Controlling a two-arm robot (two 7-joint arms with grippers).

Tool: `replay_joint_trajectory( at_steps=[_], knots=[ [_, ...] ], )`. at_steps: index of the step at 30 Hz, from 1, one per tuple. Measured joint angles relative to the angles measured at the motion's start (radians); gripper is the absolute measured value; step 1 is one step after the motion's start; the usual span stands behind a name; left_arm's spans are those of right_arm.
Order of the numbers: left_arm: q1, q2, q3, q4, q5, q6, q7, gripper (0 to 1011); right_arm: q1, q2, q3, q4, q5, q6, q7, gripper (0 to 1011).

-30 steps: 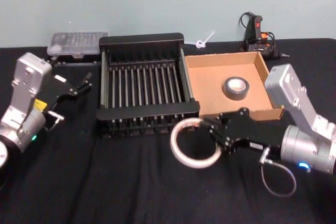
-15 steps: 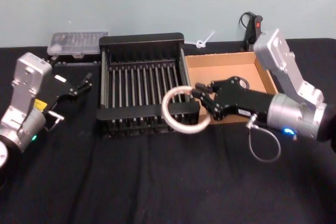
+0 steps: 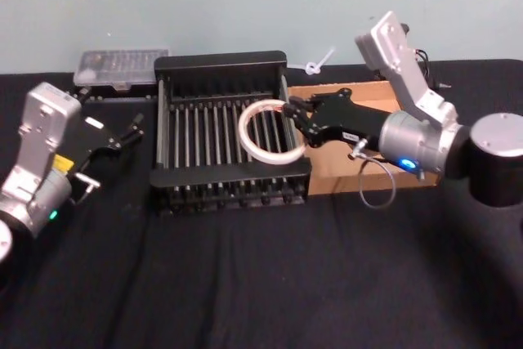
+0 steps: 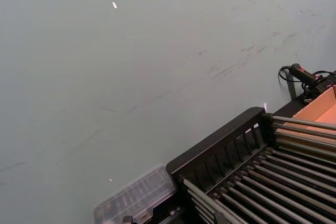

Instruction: Pick up the white tape and place it into the black box , Pick up the silver tape and place it into the brown box.

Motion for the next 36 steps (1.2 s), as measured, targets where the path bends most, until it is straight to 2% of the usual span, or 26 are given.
replay_joint_trajectory(
  at_steps=[3,4,7,10,12,14,17,23,30,36],
  knots=[
    [0.000,0.000,0.000,0.000,0.000,0.000,0.000,1001,0.032,-0.033,-0.009,0.065,-0.013,-0.005,-0.002,95],
    [0.000,0.000,0.000,0.000,0.000,0.000,0.000,1001,0.032,-0.033,-0.009,0.065,-0.013,-0.005,-0.002,95],
    [0.000,0.000,0.000,0.000,0.000,0.000,0.000,1001,0.064,-0.068,-0.016,0.130,-0.030,-0.016,-0.008,95],
    [0.000,0.000,0.000,0.000,0.000,0.000,0.000,1001,0.081,-0.090,-0.018,0.169,-0.040,-0.024,-0.013,95],
    [0.000,0.000,0.000,0.000,0.000,0.000,0.000,1001,0.103,-0.118,-0.019,0.214,-0.052,-0.035,-0.019,95],
    [0.000,0.000,0.000,0.000,0.000,0.000,0.000,1001,0.109,-0.125,-0.020,0.227,-0.056,-0.038,-0.021,95],
    [0.000,0.000,0.000,0.000,0.000,0.000,0.000,1001,0.138,-0.158,-0.021,0.283,-0.074,-0.052,-0.026,95],
    [0.000,0.000,0.000,0.000,0.000,0.000,0.000,1001,0.173,-0.201,-0.021,0.360,-0.096,-0.069,-0.027,95],
    [0.000,0.000,0.000,0.000,0.000,0.000,0.000,1001,0.194,-0.235,-0.018,0.415,-0.118,-0.078,-0.028,95],
    [0.000,0.000,0.000,0.000,0.000,0.000,0.000,1001,0.196,-0.242,-0.016,0.425,-0.126,-0.080,-0.030,95]
  ],
)
